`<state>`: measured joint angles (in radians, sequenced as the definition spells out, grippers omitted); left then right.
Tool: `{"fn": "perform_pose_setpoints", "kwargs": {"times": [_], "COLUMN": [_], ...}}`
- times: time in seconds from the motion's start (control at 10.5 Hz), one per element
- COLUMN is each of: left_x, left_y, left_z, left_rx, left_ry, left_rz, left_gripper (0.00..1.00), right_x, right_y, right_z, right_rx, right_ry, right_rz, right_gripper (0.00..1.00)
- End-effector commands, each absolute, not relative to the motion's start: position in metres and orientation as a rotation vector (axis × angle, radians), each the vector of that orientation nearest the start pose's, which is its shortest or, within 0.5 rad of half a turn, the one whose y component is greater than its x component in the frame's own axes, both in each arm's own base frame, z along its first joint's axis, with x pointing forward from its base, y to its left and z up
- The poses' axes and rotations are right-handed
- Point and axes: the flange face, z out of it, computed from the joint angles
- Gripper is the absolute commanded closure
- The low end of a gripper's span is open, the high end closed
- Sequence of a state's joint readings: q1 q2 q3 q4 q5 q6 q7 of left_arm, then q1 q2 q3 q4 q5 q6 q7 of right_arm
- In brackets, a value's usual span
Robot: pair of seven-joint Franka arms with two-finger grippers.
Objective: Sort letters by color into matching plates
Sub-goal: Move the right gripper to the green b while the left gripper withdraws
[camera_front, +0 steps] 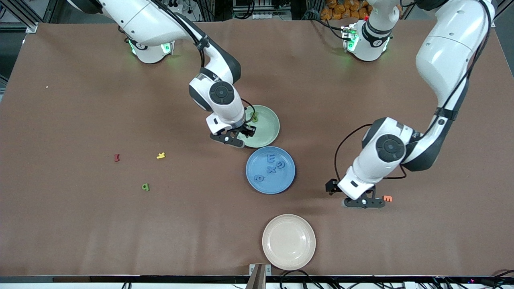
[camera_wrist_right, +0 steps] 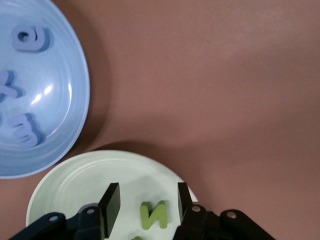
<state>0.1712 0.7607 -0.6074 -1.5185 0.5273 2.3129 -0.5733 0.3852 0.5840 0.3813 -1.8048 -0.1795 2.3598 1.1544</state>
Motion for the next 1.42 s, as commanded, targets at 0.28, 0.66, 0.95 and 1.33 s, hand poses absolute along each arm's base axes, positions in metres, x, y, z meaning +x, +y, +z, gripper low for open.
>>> {"fn": "perform_pose_setpoints", "kwargs": {"times": [0.28,0.66,0.95,1.33], "left_x": [0.658,0.643,0.629,0.611], "left_y": [-0.191,-0.142,-0.095,-0.075], "left_z": [0.330,0.351,0.404,0.474], "left_rx": [-3.094,-3.125,-3.131,-3.145], "left_ry": [0.027,0.081,0.005,0.030], "left_rz": [-0.086,0.003,-0.055,-0.121], "left_gripper": [0.00,0.00,0.00,0.00], "right_x": [0.536,0.579,0.607,0.631], "right_y": [0.355,0.271,0.198,0.112], "right_z": [0.279,0.287,0.295,0.292], "right_rx": [-3.113,-3.115,-3.121,-3.155], "right_ry": [0.443,0.471,0.401,0.265], "right_rz": [0.090,0.096,0.089,0.061], "right_gripper": [0.45,0.45,0.45,0.45]}}
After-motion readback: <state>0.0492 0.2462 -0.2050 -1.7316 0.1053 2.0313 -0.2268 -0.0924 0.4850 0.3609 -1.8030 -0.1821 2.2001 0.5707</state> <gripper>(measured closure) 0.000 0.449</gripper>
